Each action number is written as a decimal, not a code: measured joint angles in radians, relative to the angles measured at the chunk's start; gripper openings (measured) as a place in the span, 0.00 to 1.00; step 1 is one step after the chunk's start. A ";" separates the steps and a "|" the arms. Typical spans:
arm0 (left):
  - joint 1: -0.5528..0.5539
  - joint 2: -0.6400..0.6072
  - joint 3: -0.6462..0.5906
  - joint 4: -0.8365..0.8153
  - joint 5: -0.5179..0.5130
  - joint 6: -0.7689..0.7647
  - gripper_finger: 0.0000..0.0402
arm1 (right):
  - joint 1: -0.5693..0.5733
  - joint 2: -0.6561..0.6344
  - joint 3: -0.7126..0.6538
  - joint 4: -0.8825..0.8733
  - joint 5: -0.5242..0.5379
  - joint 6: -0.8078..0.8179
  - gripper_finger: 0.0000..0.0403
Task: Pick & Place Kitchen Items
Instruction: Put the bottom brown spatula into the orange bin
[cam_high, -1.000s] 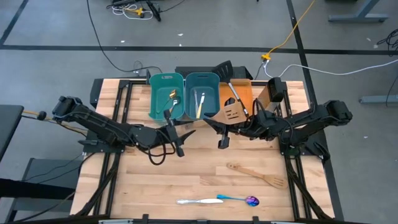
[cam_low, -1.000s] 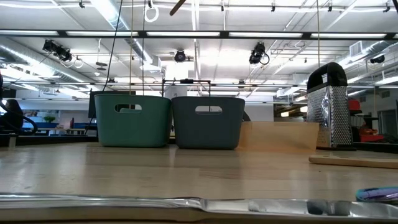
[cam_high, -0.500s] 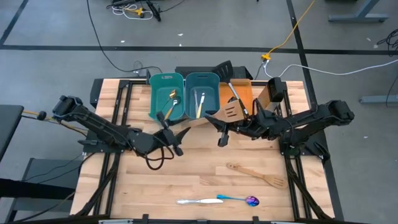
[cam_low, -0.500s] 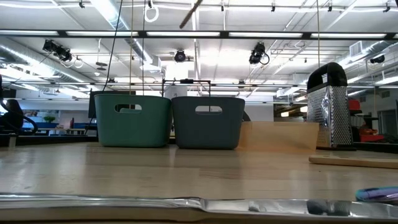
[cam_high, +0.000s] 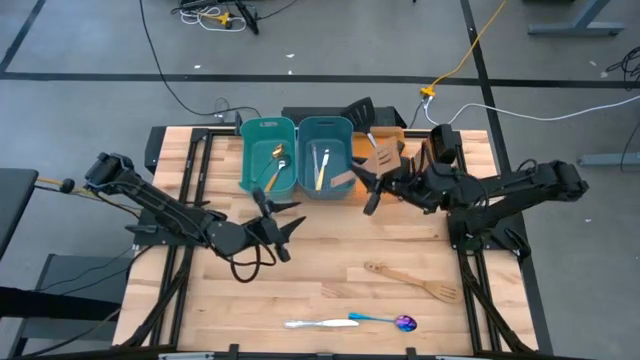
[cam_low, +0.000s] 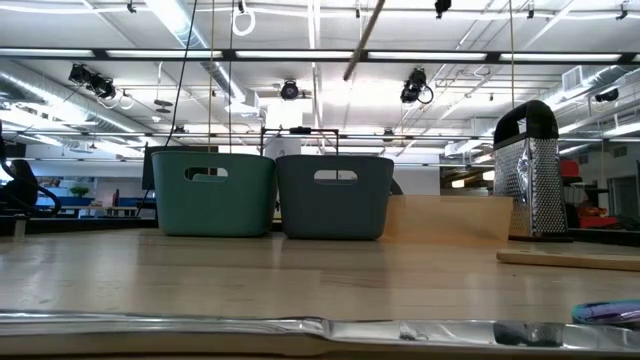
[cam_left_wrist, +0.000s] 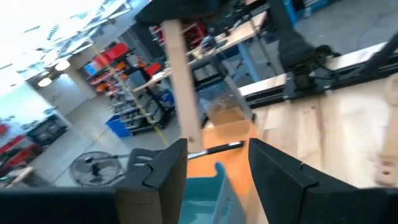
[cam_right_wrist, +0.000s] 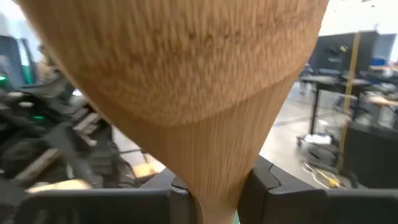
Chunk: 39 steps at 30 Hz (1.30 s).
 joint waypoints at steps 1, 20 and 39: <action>0.000 0.000 0.000 -0.003 0.017 -0.006 0.44 | -0.012 -0.006 0.000 -0.022 -0.003 0.013 0.18; 0.001 0.000 0.000 -0.121 0.207 -0.167 0.44 | -0.358 -0.022 0.000 -0.293 -0.216 0.212 0.18; 0.002 0.000 0.000 -0.162 0.255 -0.198 0.44 | -0.628 -0.020 0.000 -0.568 -0.262 0.292 0.18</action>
